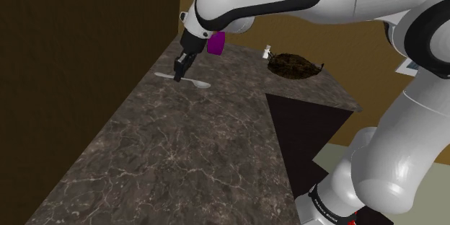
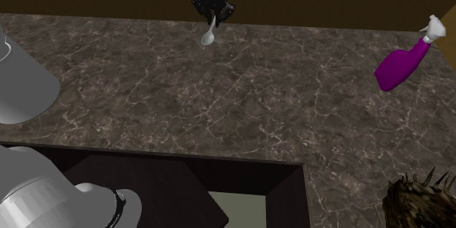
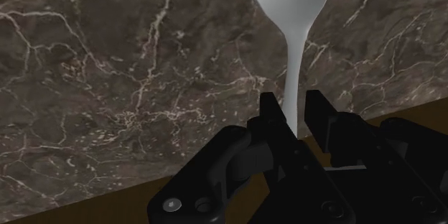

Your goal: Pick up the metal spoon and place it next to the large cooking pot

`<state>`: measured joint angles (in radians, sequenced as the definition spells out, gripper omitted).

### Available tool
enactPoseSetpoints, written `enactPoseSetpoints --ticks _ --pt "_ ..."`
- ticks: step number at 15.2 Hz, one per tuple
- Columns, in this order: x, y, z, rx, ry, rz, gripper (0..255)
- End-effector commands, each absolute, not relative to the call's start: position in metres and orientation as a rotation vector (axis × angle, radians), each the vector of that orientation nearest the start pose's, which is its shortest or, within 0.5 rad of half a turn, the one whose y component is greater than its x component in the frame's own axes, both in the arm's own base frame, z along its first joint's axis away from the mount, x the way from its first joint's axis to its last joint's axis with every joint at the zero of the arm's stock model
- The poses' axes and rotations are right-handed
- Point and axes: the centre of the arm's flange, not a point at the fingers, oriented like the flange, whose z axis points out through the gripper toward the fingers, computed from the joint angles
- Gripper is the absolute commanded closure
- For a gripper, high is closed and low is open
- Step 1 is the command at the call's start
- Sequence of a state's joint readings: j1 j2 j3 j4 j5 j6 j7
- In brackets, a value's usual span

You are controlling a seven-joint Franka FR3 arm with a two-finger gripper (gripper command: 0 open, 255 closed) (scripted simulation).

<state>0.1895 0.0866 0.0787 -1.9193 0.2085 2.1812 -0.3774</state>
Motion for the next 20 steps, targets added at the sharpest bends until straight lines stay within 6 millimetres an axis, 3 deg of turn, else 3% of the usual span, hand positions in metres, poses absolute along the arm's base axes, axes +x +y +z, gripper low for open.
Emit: enactPoseSetpoints --ticks 1,20 --pt "0.574 0.165 0.476 -2.845 -0.787 -0.273 255" --pt "0.574 0.165 0.576 -2.845 -0.787 -0.273 255"
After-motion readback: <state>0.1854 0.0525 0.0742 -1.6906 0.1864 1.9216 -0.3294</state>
